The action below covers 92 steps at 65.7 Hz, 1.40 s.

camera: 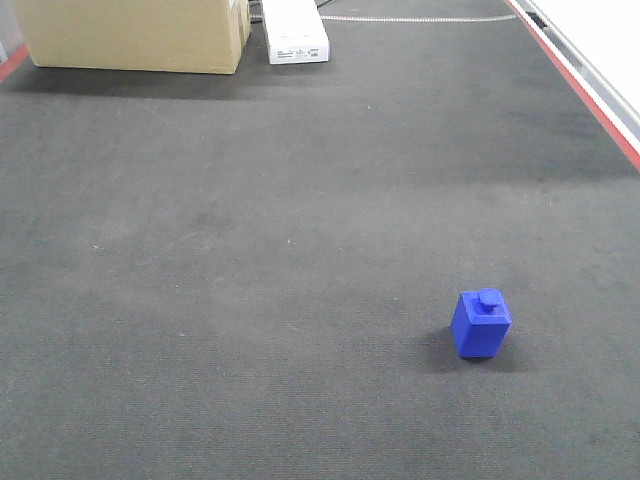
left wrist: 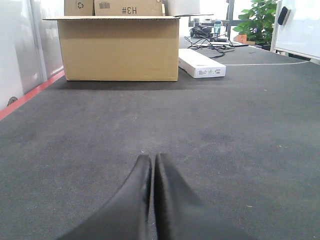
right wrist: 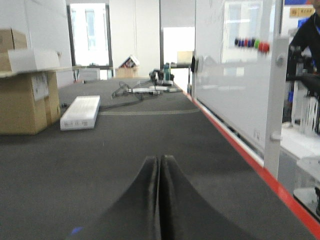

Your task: Pour parts from conveyor to right shelf

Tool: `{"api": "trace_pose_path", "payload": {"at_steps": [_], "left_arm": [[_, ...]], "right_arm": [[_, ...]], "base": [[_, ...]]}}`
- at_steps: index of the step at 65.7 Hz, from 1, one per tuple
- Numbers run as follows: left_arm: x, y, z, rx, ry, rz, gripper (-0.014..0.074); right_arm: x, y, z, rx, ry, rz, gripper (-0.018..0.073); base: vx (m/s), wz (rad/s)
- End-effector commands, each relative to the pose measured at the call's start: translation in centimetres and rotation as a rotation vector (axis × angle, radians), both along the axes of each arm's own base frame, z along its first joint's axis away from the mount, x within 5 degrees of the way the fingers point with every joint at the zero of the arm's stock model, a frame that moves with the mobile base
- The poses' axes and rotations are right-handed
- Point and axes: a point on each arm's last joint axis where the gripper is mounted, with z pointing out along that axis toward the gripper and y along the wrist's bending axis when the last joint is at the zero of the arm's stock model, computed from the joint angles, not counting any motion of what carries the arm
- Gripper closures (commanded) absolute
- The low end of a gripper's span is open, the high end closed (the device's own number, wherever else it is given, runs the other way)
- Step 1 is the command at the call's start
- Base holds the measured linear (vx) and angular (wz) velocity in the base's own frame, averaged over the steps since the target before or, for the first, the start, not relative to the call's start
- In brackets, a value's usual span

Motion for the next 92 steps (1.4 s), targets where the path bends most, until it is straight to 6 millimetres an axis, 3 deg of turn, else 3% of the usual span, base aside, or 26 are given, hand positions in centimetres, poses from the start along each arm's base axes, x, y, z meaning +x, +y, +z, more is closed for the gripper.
{"api": "trace_pose_path", "payload": {"at_steps": [1,10,28,62,73,92], "left_arm": [[-0.2,0.0,1.4,-0.015,-0.104,-0.008,0.0603],[-0.2,0.0,1.4,-0.015,-0.104,-0.008,0.0603],[-0.2,0.0,1.4,-0.015,-0.104,-0.008,0.0603],[-0.2,0.0,1.4,-0.015,-0.104,-0.008,0.0603],[-0.2,0.0,1.4,-0.015,-0.104,-0.008,0.0603],[-0.2,0.0,1.4,-0.015,-0.104,-0.008,0.0603]], "right_arm": [[-0.3,0.0,3.9,0.0,-0.051,-0.006,0.0568],[0.9,-0.1,5.5,0.017,0.13,-0.011,0.0568],[3.3,-0.2,3.6,0.065,0.434,-0.006,0.0568],[4.0,-0.4,3.3,0.042,0.453,-0.015,0.0545],[4.3,-0.3,3.2,0.065,0.47,-0.006,0.0443],[6.6,0.5,4.2,0.012,0.558,0.087,0.0162]], "base": [[0.0,0.0],[0.0,0.0],[0.0,0.0],[0.0,0.0],[0.0,0.0],[0.0,0.0]]}}
